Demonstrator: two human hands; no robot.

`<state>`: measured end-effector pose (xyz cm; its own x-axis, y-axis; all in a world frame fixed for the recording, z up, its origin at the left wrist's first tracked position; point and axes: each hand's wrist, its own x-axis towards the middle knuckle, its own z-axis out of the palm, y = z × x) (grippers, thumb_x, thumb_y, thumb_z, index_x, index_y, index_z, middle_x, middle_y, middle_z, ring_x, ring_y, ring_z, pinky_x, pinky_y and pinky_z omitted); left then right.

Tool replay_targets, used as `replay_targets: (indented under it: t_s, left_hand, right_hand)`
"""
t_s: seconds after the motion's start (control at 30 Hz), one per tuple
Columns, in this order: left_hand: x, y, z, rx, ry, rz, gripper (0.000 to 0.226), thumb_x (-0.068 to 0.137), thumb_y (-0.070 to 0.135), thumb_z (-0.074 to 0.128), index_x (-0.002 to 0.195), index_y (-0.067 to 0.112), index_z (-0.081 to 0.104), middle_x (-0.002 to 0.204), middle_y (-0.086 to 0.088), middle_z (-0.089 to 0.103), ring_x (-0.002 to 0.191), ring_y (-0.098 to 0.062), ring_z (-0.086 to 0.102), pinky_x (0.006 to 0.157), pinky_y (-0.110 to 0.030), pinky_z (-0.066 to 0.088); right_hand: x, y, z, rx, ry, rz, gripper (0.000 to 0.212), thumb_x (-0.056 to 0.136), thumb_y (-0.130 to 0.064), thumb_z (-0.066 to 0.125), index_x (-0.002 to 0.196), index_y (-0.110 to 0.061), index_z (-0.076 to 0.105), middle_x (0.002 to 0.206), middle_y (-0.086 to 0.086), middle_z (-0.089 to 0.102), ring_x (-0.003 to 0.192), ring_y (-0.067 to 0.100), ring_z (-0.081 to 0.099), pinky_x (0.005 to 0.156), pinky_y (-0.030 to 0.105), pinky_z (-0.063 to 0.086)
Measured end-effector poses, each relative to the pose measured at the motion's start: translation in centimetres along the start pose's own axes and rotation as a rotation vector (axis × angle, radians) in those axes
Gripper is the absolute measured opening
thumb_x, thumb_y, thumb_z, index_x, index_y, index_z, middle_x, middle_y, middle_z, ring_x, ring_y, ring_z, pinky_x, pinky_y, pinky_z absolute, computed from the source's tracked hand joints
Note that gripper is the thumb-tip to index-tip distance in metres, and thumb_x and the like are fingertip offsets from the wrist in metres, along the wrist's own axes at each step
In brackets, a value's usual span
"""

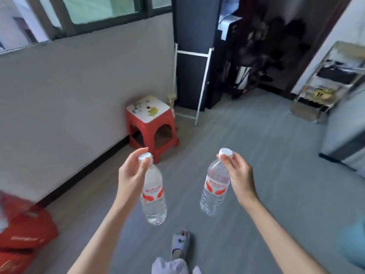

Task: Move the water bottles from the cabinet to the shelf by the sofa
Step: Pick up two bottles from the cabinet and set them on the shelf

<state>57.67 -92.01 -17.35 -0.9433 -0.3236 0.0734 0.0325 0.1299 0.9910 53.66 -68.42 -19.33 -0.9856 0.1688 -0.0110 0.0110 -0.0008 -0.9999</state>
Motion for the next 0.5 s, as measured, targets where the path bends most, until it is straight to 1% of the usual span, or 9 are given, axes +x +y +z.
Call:
replay_targets:
  t_s: [0.07, 0.17, 0.23, 0.27, 0.37, 0.43, 0.5]
  left_hand:
    - [3.7, 0.0, 4.8, 0.001, -0.091, 0.027, 0.017, 0.088, 0.014, 0.055, 0.103, 0.018, 0.061, 0.097, -0.005, 0.067, 0.084, -0.005, 0.063, 0.073, -0.009, 0.047]
    - [9.3, -0.3, 11.7, -0.013, -0.212, 0.045, 0.018, 0.088, 0.015, 0.056, 0.105, 0.017, 0.061, 0.099, -0.006, 0.067, 0.085, -0.006, 0.063, 0.071, -0.008, 0.046]
    - [13.1, 0.0, 16.4, -0.001, -0.294, 0.060, 0.019, 0.086, 0.021, 0.060, 0.105, 0.019, 0.061, 0.101, -0.005, 0.067, 0.087, -0.006, 0.063, 0.072, -0.008, 0.046]
    - [14.9, 0.3, 18.9, 0.005, -0.337, 0.072, 0.022, 0.083, 0.026, 0.060, 0.104, 0.021, 0.061, 0.101, -0.005, 0.067, 0.091, -0.009, 0.064, 0.073, -0.008, 0.046]
    - [19.5, 1.4, 26.1, 0.012, -0.482, 0.096, 0.024, 0.078, 0.033, 0.054, 0.100, 0.027, 0.061, 0.101, -0.003, 0.067, 0.095, -0.015, 0.064, 0.076, -0.010, 0.046]
    - [21.9, 2.2, 30.5, 0.029, -0.563, 0.114, 0.026, 0.079, 0.035, 0.054, 0.102, 0.027, 0.060, 0.101, -0.003, 0.067, 0.093, -0.014, 0.064, 0.077, -0.013, 0.047]
    - [24.1, 2.8, 34.6, 0.034, -0.617, 0.121, 0.029, 0.079, 0.036, 0.054, 0.104, 0.025, 0.060, 0.102, -0.002, 0.067, 0.093, -0.011, 0.064, 0.079, -0.015, 0.047]
  right_hand:
    - [3.6, 0.0, -2.8, -0.014, 0.087, -0.013, 0.003, 0.083, -0.020, 0.063, 0.085, -0.022, 0.065, 0.091, -0.003, 0.070, 0.087, 0.008, 0.062, 0.078, 0.018, 0.047]
    - [9.1, -0.1, -6.8, -0.040, 0.203, -0.021, 0.003, 0.084, -0.019, 0.063, 0.084, -0.022, 0.065, 0.090, -0.002, 0.070, 0.088, 0.010, 0.063, 0.079, 0.019, 0.047]
    - [12.6, -0.5, -9.5, -0.058, 0.277, -0.017, 0.004, 0.084, -0.020, 0.063, 0.085, -0.023, 0.065, 0.092, -0.002, 0.070, 0.089, 0.010, 0.063, 0.080, 0.019, 0.047]
    - [14.2, -0.8, -10.8, -0.069, 0.309, -0.024, 0.004, 0.084, -0.020, 0.063, 0.085, -0.023, 0.066, 0.093, -0.003, 0.070, 0.089, 0.010, 0.063, 0.078, 0.018, 0.047]
    - [18.7, -1.8, -14.8, -0.101, 0.398, -0.051, 0.004, 0.084, -0.019, 0.062, 0.087, -0.019, 0.066, 0.089, -0.005, 0.068, 0.082, 0.003, 0.062, 0.071, 0.010, 0.045]
    - [21.2, -2.1, -17.3, -0.095, 0.472, -0.060, 0.004, 0.084, -0.018, 0.063, 0.085, -0.021, 0.066, 0.086, -0.007, 0.068, 0.078, 0.000, 0.061, 0.069, 0.008, 0.044]
    - [23.8, -2.2, -19.8, -0.064, 0.555, -0.064, 0.010, 0.082, -0.016, 0.065, 0.082, -0.027, 0.066, 0.086, -0.011, 0.069, 0.079, -0.001, 0.062, 0.071, 0.008, 0.045]
